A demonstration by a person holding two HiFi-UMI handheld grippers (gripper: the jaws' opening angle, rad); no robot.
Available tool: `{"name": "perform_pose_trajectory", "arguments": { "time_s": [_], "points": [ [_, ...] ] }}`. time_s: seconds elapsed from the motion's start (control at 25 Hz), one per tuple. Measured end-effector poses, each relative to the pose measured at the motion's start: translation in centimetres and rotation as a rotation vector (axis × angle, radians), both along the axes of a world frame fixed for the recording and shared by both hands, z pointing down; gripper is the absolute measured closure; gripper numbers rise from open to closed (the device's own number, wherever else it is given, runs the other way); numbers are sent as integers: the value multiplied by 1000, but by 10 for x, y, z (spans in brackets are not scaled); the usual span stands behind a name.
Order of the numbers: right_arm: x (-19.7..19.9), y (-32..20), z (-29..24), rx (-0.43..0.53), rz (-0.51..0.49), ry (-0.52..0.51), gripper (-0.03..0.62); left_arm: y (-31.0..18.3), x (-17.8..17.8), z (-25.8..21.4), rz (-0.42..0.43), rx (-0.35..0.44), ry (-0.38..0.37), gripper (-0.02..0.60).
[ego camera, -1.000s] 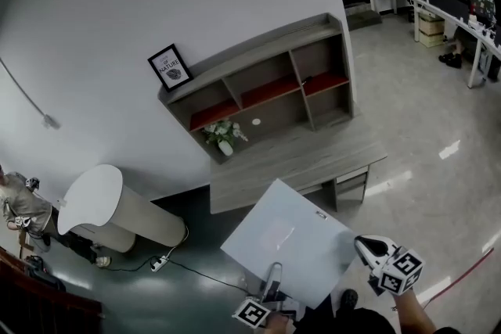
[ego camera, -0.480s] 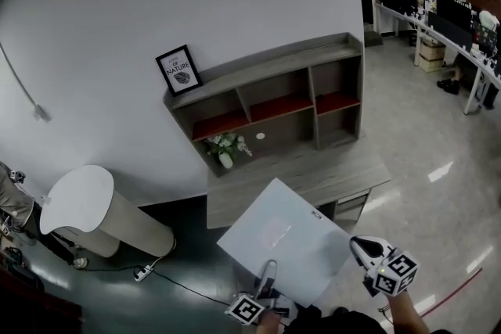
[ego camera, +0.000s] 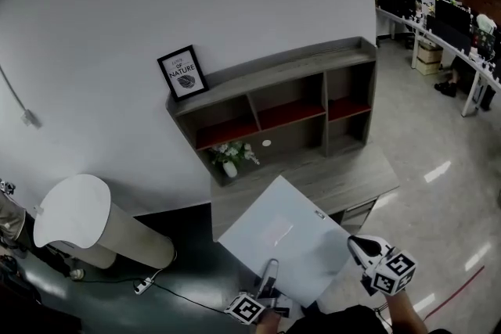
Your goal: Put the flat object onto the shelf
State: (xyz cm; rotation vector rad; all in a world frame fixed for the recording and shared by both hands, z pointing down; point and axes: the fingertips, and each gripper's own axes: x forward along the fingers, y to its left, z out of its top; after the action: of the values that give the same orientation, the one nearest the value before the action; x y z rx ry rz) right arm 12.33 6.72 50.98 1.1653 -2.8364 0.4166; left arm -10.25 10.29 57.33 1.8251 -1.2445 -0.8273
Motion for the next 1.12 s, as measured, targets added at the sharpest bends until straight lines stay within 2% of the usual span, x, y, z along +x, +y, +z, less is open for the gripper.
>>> {"name": "perform_pose_trajectory", "arguments": {
  "time_s": [0.2,0.48,0.6,0.8,1.04,1.12],
  "points": [
    [-15,-6,11,-34,29,12,581,-16,-9,6,67,-7,-23,301],
    [-10,-10,26,-81,72,34,582,-28,-2,16,131,-10,10,301],
    [-13,-16,31,-94,61,38,582,-33,1,16,147,-6,9,301],
    [-24,-39,32,-102,26,16,582,-49,-3,9,134,3,-16,301],
    [-41,-83,22,-86,-51,-31,582,-80,-19,2,58,-19,-21,301],
    [-41,-102,16,-77,-71,-44,582,-97,-19,-10,42,5,-33,301]
  ]
}}
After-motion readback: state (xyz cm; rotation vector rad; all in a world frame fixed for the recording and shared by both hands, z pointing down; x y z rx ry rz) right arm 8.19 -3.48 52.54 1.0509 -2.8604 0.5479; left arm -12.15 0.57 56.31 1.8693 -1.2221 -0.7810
